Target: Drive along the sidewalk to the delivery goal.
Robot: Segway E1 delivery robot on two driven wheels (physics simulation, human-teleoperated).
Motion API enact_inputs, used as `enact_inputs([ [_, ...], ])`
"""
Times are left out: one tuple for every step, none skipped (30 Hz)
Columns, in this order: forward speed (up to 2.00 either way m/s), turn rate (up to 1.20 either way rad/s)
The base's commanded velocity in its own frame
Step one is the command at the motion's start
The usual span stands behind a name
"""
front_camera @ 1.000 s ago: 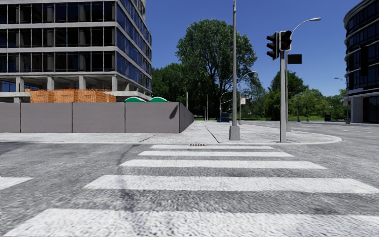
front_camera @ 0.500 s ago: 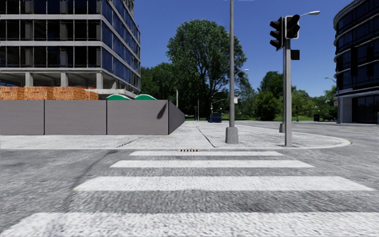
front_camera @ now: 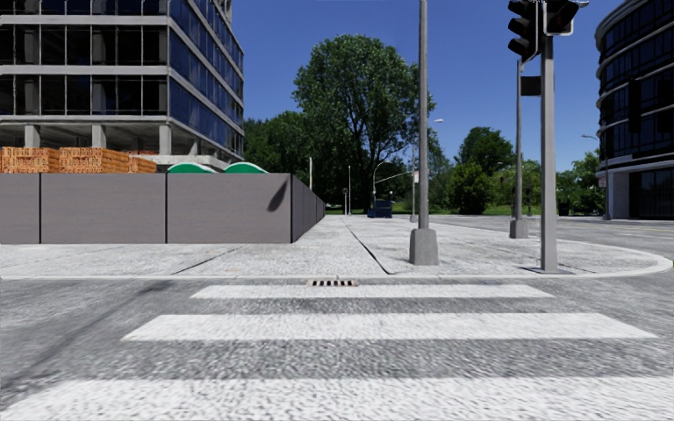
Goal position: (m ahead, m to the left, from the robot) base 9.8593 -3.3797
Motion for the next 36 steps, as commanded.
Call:
enact_inputs([
  [2.00, 0.00],
  [2.00, 0.00],
  [2.00, 0.00],
  [2.00, 0.00],
  [2.00, 0.00],
  [2.00, 0.00],
  [2.00, 0.00],
  [2.00, 0.00],
  [2.00, 0.00],
  [2.00, 0.00],
  [2.00, 0.00],
  [2.00, 0.00],
  [2.00, 0.00],
  [2.00, 0.00],
  [2.00, 0.00],
  [2.00, 0.00],
  [2.00, 0.00],
  [2.00, 0.00],
  [2.00, 0.00],
  [2.00, 0.00],
  [2.00, 0.00],
  [2.00, 0.00],
  [2.00, 0.00],
  [2.00, 0.00],
  [2.00, 0.00],
  [2.00, 0.00],
  [2.00, 0.00],
  [2.00, 0.00],
  [2.00, 0.00],
  [2.00, 0.00],
  [2.00, 0.00],
  [2.00, 0.00],
  [2.00, 0.00],
  [2.00, 0.00],
  [2.00, 0.00],
  [2.00, 0.00],
])
